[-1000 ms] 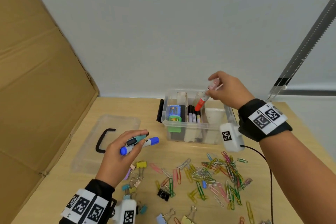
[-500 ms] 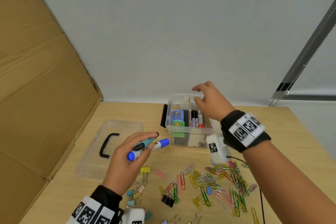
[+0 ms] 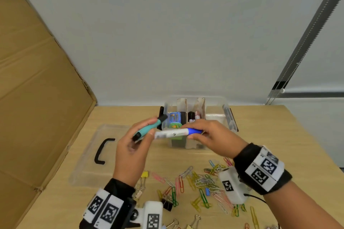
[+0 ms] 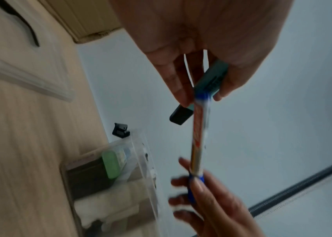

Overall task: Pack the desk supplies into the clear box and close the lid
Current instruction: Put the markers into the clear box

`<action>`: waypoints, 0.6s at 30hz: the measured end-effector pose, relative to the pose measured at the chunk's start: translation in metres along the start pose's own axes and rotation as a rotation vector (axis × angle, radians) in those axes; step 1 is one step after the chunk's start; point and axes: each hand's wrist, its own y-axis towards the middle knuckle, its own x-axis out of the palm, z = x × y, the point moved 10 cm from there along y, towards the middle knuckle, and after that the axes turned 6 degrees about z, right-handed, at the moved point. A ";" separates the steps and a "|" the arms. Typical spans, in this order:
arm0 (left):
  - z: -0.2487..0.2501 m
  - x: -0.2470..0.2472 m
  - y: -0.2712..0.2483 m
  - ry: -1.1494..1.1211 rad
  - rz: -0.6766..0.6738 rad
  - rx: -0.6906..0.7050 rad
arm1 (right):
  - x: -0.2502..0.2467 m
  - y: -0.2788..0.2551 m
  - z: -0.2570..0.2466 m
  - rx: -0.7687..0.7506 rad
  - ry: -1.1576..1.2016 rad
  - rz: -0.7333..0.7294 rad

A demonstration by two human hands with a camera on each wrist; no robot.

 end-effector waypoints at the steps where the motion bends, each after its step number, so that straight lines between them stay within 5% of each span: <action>1: -0.002 -0.009 0.002 0.001 0.026 -0.005 | -0.012 -0.002 0.009 0.048 -0.005 0.031; 8: -0.022 -0.032 -0.003 0.189 -0.002 0.006 | -0.109 0.010 0.046 0.233 0.037 0.457; 18: -0.035 -0.005 -0.027 0.307 -0.121 0.039 | -0.018 0.106 0.099 0.619 -0.050 -0.019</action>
